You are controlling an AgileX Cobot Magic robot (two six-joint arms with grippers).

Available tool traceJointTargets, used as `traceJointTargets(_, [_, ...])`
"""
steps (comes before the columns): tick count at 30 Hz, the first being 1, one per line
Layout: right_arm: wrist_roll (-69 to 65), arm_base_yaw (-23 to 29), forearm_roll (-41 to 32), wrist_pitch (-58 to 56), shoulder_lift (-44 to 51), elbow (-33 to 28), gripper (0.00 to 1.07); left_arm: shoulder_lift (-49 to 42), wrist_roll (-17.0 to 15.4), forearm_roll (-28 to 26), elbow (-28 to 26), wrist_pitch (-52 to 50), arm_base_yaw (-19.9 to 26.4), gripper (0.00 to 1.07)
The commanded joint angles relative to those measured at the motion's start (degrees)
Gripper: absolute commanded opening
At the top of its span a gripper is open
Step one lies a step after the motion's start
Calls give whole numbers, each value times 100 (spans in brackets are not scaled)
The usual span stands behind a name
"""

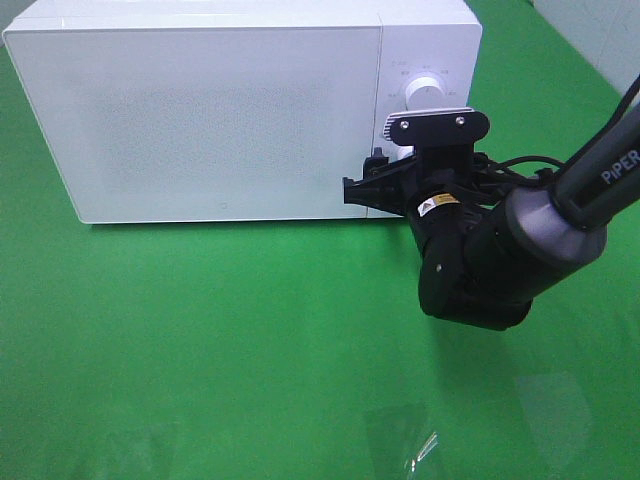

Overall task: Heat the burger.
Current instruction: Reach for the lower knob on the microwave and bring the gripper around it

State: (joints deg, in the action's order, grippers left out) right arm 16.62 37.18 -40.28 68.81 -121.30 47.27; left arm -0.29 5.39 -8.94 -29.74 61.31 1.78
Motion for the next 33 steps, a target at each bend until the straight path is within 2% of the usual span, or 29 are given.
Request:
traceJointTargets(1, [-17,-40,57,625,69,-6,66,-34,-23,-29,17,-46,-23,101])
traceJointTargets(4, [-17,-40,74,590,69,-6,63,-34,-23,-29,17,-46,-23,101])
traceJointTargets(5, [-40,-40,109,516,69,-6,59,-34,-23,-29,17,-46,-23,101])
traceJointTargets(10, [-115,-40,109,510,69,-6,50,-34,-23,-29,17,-46,-23,101])
traceJointTargets(12, [-149,-57,138,350,69,17,34,-34,-23,-29,17,-46,-23,101])
traceJointTargets(13, [-149,-57,138,350,69,17,34,-34,-23,-29,17,-46,-23,101])
traceJointTargets(14, [-149,-57,178,275,69,17,26,-34,-23,-29,17,-46,-23,101])
traceJointTargets(15, [-149,-57,178,275,69,17,26,-34,-23,-29,17,-46,-23,101])
traceJointTargets(16, [-183,-57,264,252,69,17,18,-34,-23,-29,17,-46,-23,101])
traceJointTargets(22, [-831,-57,384,275,69,17,7,-34,-23,-29,17,-46,-23,101])
traceJointTargets(23, [-1415,-57,395,269,69,17,6,-34,-23,-29,17,-46,-23,101])
traceJointTargets(26, [-1833,-57,413,235,69,17,6,-34,-23,-29,17,-46,-23,101])
traceJointTargets(28, [-3770,-57,647,138,69,17,7,-34,-23,-29,17,-46,-23,101])
traceJointTargets(29, [-3770,-57,647,138,69,17,7,-34,-23,-29,17,-46,-23,101])
traceJointTargets(30, [-4939,-57,819,86,69,17,7,-34,-23,-29,17,-46,-23,101])
traceJointTargets(31, [-4939,-57,819,86,69,17,7,-34,-23,-29,17,-46,-23,101])
traceJointTargets(32, [-6354,-57,1049,80,69,17,7,-34,-23,-29,17,-46,-23,101])
traceJointTargets(33, [-6354,-57,1049,80,69,17,7,-34,-23,-29,17,-46,-23,101])
